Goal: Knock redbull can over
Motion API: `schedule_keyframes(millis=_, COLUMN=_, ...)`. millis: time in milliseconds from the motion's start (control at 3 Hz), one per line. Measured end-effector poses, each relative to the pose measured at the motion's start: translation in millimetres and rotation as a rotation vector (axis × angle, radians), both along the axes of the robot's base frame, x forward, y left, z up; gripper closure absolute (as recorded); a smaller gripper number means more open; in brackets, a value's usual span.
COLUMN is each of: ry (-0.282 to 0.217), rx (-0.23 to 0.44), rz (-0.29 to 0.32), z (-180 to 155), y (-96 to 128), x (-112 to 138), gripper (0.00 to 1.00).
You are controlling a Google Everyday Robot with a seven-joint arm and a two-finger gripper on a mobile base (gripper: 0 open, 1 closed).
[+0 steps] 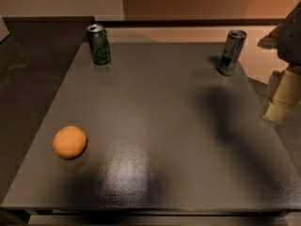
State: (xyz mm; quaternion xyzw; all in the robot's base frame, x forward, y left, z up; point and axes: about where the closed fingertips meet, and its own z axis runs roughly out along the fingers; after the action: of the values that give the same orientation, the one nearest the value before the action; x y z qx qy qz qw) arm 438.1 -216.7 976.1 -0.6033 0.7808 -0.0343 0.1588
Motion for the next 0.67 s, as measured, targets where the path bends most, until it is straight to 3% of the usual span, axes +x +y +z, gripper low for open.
schedule_keyframes(millis=667, ry=-0.014, rx=0.016, rz=-0.008, z=4.6, y=-0.4, x=8.4, gripper=0.00)
